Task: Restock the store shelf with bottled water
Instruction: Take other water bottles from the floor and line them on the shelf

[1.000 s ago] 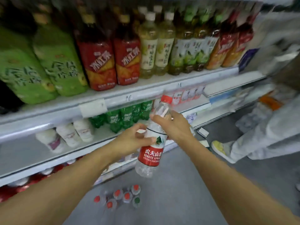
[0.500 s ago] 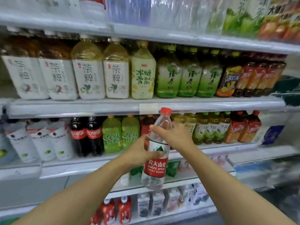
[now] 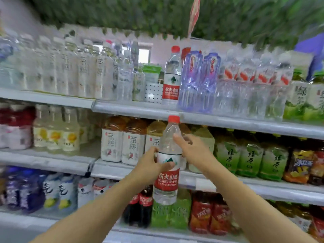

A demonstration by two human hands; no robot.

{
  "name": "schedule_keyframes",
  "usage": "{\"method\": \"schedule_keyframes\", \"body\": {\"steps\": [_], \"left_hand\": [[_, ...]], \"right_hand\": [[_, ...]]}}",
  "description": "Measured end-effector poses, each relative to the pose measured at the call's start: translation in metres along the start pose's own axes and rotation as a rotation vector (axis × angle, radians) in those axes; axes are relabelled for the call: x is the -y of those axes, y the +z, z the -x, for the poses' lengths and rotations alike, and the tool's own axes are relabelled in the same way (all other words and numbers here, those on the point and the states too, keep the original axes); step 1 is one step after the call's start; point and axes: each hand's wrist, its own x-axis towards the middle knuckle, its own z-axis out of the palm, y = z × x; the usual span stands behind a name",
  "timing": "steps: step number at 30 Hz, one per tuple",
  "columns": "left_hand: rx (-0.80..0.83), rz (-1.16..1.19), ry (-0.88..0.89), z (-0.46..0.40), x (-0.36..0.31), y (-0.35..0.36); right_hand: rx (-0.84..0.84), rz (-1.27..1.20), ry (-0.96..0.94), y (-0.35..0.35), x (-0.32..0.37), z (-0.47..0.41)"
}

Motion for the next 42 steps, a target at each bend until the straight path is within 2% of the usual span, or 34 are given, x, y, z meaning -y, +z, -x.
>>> {"method": "schedule_keyframes", "body": {"steps": [4,7,17,22,25,33,42], "left_hand": [[-0.091,0.043,0.079,-0.018,-0.030,-0.052],[-0.118,0.045,0.126,-0.032,-0.050,-0.090],[-0.041,0.049,0.310,-0.097,-0.117,-0.170],[-0.002,0.093,0.381,-0.139,-0.149,-0.178],[-0.004,0.127,0.393,-0.166,-0.158,-0.174],[-0.020,0.075,0.355,-0.234,-0.152,-0.154],[-0.009,0.082,0.270,-0.267,-0.133,-0.140]], "right_hand": [[-0.128,0.034,-0.079,0.006,0.031,-0.031],[-0.190,0.158,-0.099,0.016,0.045,-0.052],[-0.322,0.456,-0.039,0.045,0.077,-0.107],[-0.353,0.578,-0.009,0.059,0.073,-0.117],[-0.352,0.731,-0.030,0.060,0.071,-0.120],[-0.372,0.781,-0.115,0.054,0.061,-0.129],[-0.389,0.894,-0.234,0.047,0.051,-0.139]]}}
